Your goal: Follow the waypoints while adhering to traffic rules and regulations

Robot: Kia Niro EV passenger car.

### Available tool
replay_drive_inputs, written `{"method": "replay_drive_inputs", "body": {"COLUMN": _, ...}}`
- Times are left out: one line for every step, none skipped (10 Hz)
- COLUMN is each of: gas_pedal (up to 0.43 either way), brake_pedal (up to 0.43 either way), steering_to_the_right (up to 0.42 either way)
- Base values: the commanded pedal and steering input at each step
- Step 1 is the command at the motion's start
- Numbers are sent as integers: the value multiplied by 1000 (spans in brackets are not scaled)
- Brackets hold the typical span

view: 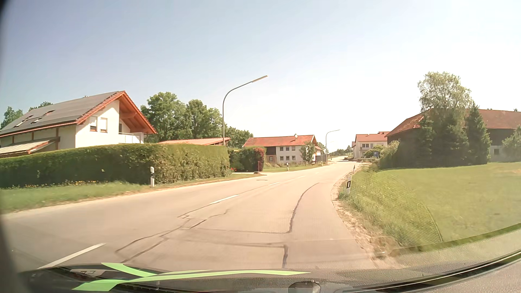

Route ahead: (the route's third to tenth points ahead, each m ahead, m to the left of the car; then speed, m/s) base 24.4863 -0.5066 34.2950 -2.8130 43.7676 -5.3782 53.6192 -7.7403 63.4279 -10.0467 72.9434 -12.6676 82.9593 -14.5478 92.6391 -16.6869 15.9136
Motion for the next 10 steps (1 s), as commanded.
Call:
{"method": "replay_drive_inputs", "body": {"gas_pedal": 157, "brake_pedal": 0, "steering_to_the_right": 45}}
{"method": "replay_drive_inputs", "body": {"gas_pedal": 157, "brake_pedal": 0, "steering_to_the_right": 45}}
{"method": "replay_drive_inputs", "body": {"gas_pedal": 157, "brake_pedal": 0, "steering_to_the_right": 45}}
{"method": "replay_drive_inputs", "body": {"gas_pedal": 157, "brake_pedal": 0, "steering_to_the_right": 45}}
{"method": "replay_drive_inputs", "body": {"gas_pedal": 169, "brake_pedal": 0, "steering_to_the_right": 45}}
{"method": "replay_drive_inputs", "body": {"gas_pedal": 177, "brake_pedal": 0, "steering_to_the_right": 45}}
{"method": "replay_drive_inputs", "body": {"gas_pedal": 177, "brake_pedal": 0, "steering_to_the_right": 45}}
{"method": "replay_drive_inputs", "body": {"gas_pedal": 197, "brake_pedal": 0, "steering_to_the_right": 45}}
{"method": "replay_drive_inputs", "body": {"gas_pedal": 197, "brake_pedal": 0, "steering_to_the_right": 46}}
{"method": "replay_drive_inputs", "body": {"gas_pedal": 197, "brake_pedal": 0, "steering_to_the_right": 45}}
